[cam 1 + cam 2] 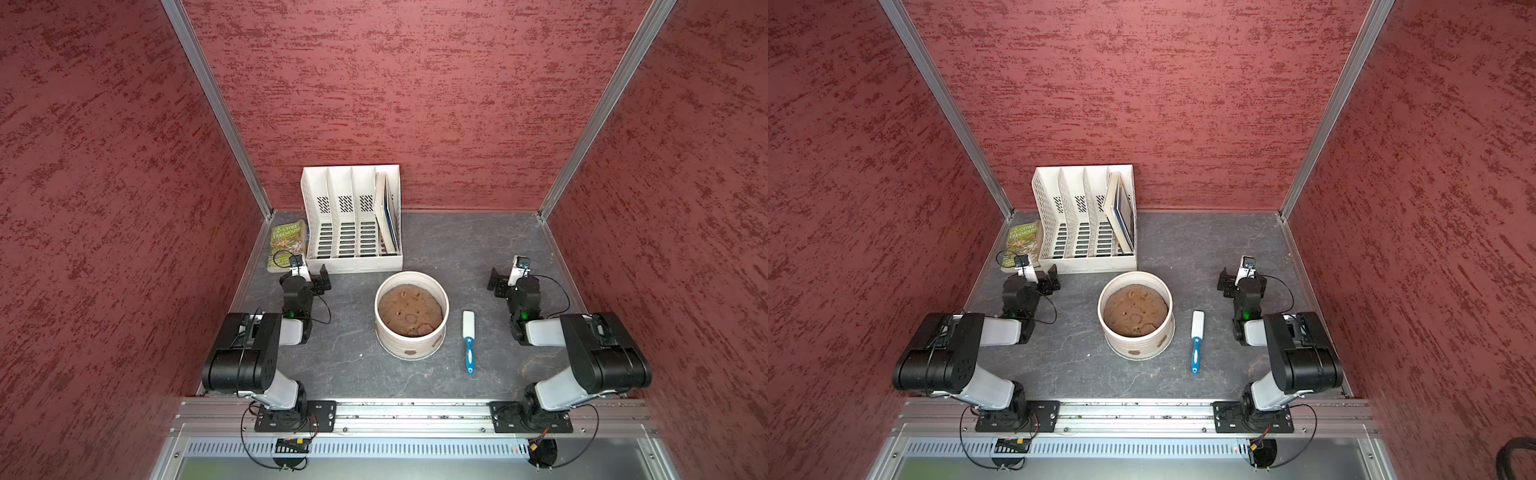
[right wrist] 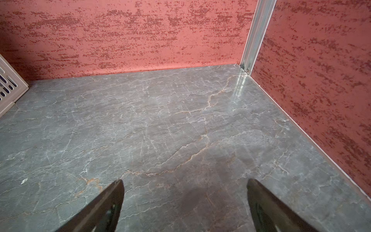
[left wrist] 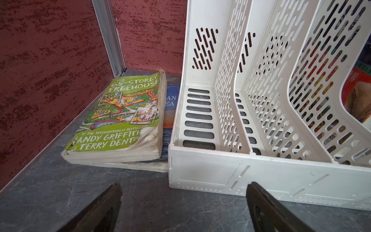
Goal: Scrub the dried mud off the ceramic pot
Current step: Pick up the brush from the center of the board.
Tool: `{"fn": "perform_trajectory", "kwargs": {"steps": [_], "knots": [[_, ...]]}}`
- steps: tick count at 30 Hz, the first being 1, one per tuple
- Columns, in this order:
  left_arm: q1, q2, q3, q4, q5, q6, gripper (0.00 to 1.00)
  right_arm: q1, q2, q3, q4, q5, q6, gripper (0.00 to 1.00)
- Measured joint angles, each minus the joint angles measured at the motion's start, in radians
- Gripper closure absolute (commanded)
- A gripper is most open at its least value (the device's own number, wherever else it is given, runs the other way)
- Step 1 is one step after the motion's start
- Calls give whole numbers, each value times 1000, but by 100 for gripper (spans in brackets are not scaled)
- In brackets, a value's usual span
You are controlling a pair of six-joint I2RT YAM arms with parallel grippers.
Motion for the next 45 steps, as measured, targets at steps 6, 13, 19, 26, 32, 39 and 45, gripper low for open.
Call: {"fn": "perform_trajectory", "kwargs": {"steps": [6,13,19,26,32,39,45], "knots": [[0,0,0,0,0,0,0,0,0,0,0,0,0,1],[0,0,0,0,0,0,0,0,0,0,0,0,0,1],[1,-31,36,-116,-15,-4,0,4,-31,6,-51,-2,-8,1],[24,-268,477,-657,-111,-185,8,28,-377,477,-777,131,317,6],[-214,-343,623,-911,-71,-359,11,65,-275,729,-1336,120,628,2],[-553,-364,588,-1095,-3,-413,12,224,-335,658,-1861,121,789,22],[-570,-384,610,-1144,30,-458,12,479,-587,631,-2049,105,855,24]]}}
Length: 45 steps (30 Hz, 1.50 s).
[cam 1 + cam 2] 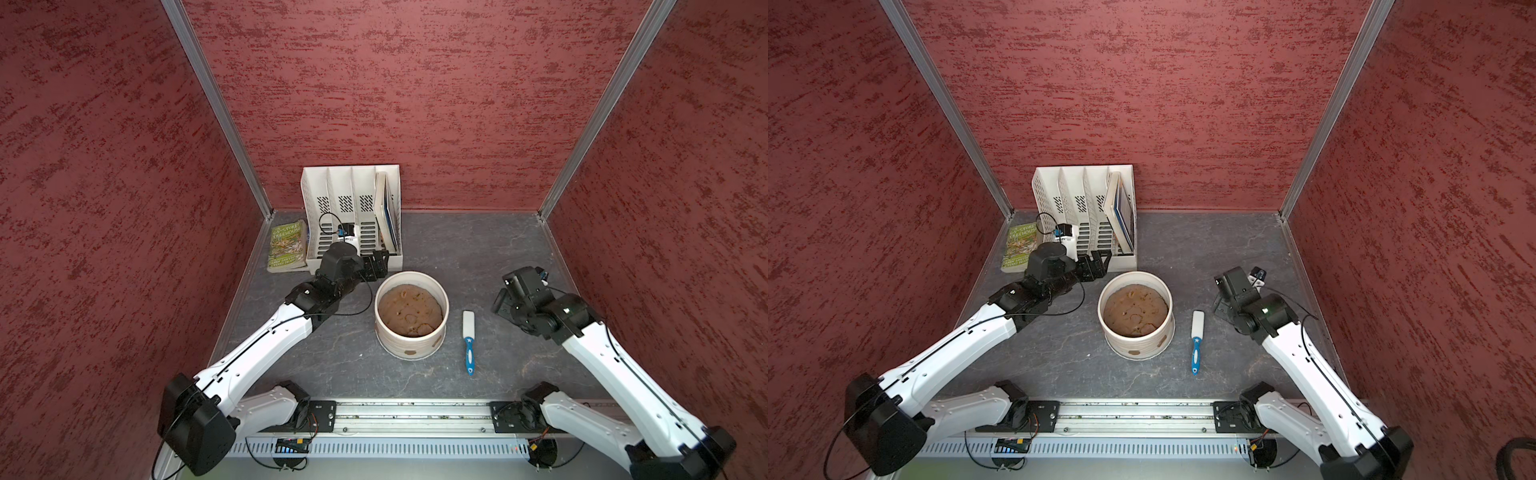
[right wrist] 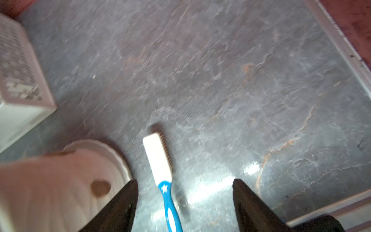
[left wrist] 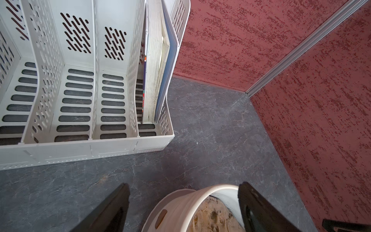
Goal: Scrub the dried mud off the ceramic pot
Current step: Pick up the brush from the center of the board.
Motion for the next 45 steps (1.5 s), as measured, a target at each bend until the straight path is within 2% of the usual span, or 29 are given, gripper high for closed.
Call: {"fn": "perform_trajectory", "kwargs": {"steps": [3,5,6,9,14,16,20,22,25,31,35,39,45], "knots": [[0,15,45,-32,17,-11,11,135,34,-21,-44,-5,46,23],[4,33,88,-69,31,-30,11,209,76,-46,-56,-8,72,28],[8,43,108,-85,43,-42,11,235,87,-64,-52,-15,77,25],[26,63,142,-114,86,-78,10,287,74,-142,-24,-51,78,21],[34,58,126,-151,109,-116,11,333,85,-209,52,-95,78,24],[34,52,110,-155,111,-126,10,341,117,-212,92,-117,78,27],[35,46,85,-155,115,-142,10,364,242,-212,163,-150,78,44],[39,46,75,-154,130,-150,10,375,297,-212,176,-152,82,46],[40,46,71,-153,143,-153,9,380,300,-216,177,-151,90,46],[44,46,67,-150,156,-157,2,380,331,-241,204,-152,98,56],[44,46,65,-143,161,-157,1,380,378,-251,212,-150,102,63],[44,46,50,-136,160,-157,1,380,382,-251,212,-141,106,74],[44,46,41,-136,161,-157,0,380,377,-251,200,-122,108,96]]}}
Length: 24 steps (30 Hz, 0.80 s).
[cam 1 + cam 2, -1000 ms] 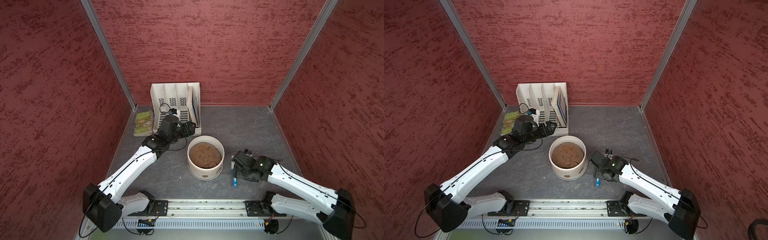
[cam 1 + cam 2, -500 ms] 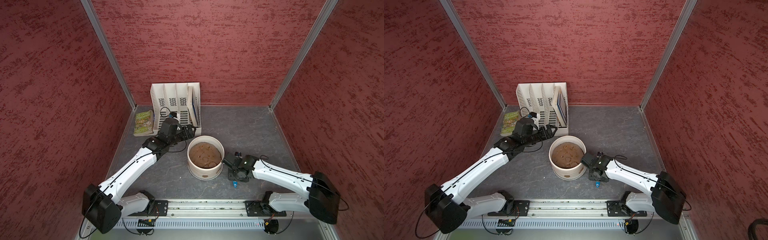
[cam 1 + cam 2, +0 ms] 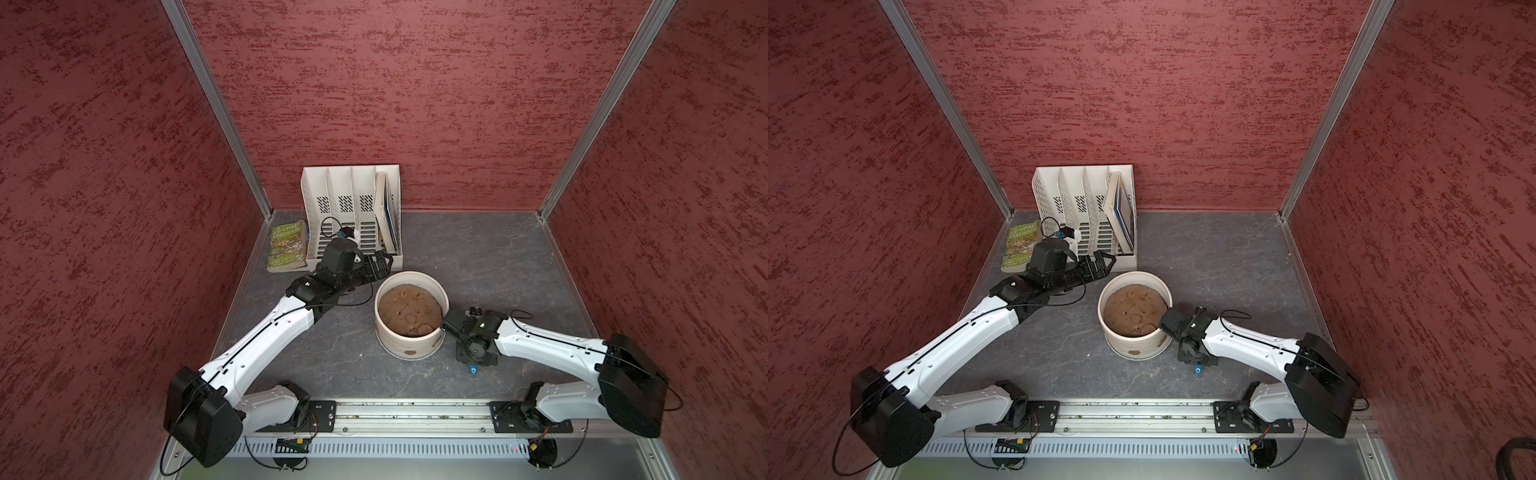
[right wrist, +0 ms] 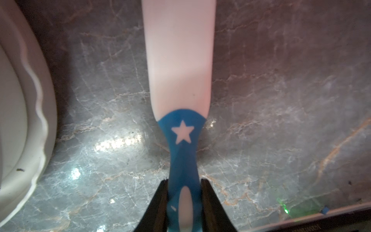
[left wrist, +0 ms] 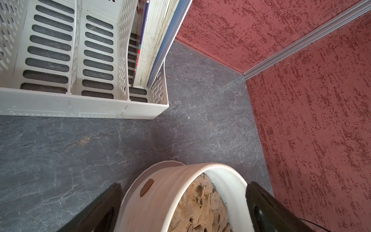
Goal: Scrub the dried mud off the ceramic pot
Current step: Pick up the brush from the center of the board.
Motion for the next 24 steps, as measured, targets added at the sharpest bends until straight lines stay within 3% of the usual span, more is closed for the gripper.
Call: {"fn": "perform_trajectory", "kwargs": {"steps": [2,10,15,20,24], "knots": [[0,0,0,0,0,0,0,0,-13,0,-6,8,0,100],[16,-18,0,0,8,10,0,0,-164,12,-84,77,0,100],[43,-53,0,5,74,24,0,0,-308,70,-129,137,-33,100],[62,-87,18,64,239,26,0,0,-458,174,-6,95,-175,100],[75,-81,26,214,454,-21,0,0,-465,297,158,-26,-286,100]]}}
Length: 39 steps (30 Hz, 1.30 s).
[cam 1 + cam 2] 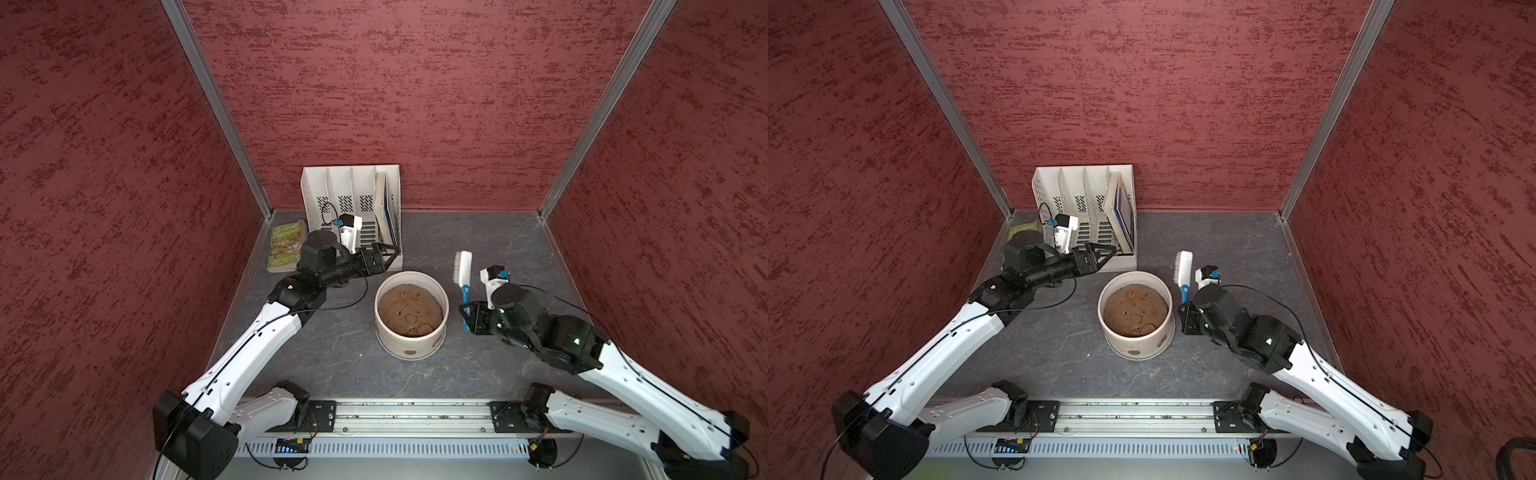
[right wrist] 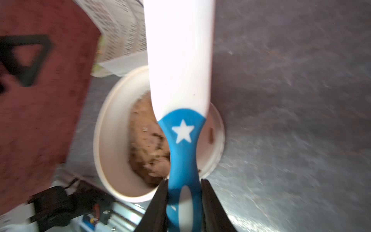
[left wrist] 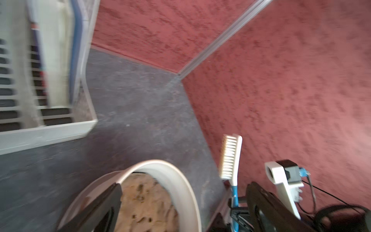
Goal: Scrub the dried mud off the ceramic pot
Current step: Pick up the brush from the center of the board.
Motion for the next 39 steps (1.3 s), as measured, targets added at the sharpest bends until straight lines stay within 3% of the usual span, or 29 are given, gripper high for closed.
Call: {"fn": "perform_trajectory", "kwargs": {"steps": [7,16,18,27,28,29,32,33,39], "knots": [[-6,33,-1,319,288,-87,0,0,178,171,228,-303,-106,100],[-2,43,-42,574,390,-182,3,0,281,177,402,-581,-103,100],[1,44,-56,621,391,-212,13,-1,273,169,441,-608,-92,100],[1,60,-65,742,401,-360,86,-8,265,134,516,-640,-66,100],[2,60,-66,730,401,-365,94,-8,267,135,518,-634,-66,97],[2,57,-66,713,393,-362,100,-7,269,135,516,-632,-66,88],[2,35,-66,599,323,-318,100,14,293,177,448,-558,-84,30],[2,26,-66,554,291,-299,100,30,309,208,411,-507,-97,23],[4,9,-60,269,106,-223,100,169,460,442,215,-125,-174,21]]}}
